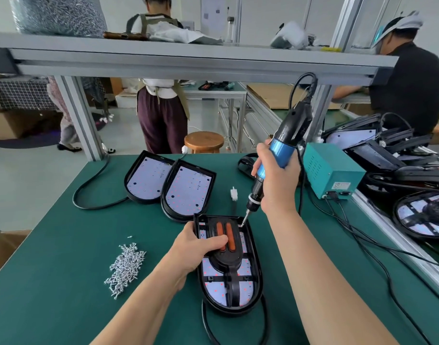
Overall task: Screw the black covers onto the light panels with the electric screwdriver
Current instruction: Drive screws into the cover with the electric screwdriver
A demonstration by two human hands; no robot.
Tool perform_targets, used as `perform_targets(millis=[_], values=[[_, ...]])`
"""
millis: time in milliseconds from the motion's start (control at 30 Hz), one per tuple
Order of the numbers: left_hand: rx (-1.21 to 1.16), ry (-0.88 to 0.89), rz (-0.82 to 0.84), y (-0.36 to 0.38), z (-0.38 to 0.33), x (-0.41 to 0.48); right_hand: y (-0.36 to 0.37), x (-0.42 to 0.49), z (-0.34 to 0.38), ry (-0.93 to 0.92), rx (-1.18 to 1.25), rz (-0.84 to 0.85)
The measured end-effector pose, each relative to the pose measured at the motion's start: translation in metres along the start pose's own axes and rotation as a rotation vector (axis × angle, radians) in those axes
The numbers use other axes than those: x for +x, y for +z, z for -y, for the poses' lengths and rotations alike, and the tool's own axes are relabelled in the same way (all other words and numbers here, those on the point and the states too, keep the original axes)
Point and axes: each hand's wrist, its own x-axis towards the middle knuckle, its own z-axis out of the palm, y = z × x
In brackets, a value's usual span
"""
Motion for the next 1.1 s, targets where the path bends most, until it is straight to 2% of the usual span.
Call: perform_targets(millis=[267, 1100], values=[[0.007, -0.005, 0.008, -0.001, 0.000, 0.001, -0.003, 0.004, -0.013, 0.052, 0.013, -0.023], [0.003, 0.016, 0.033, -0.001, 0.000, -0.001, 0.000, 0.008, -0.016, 0.065, -0.073, 0.062]])
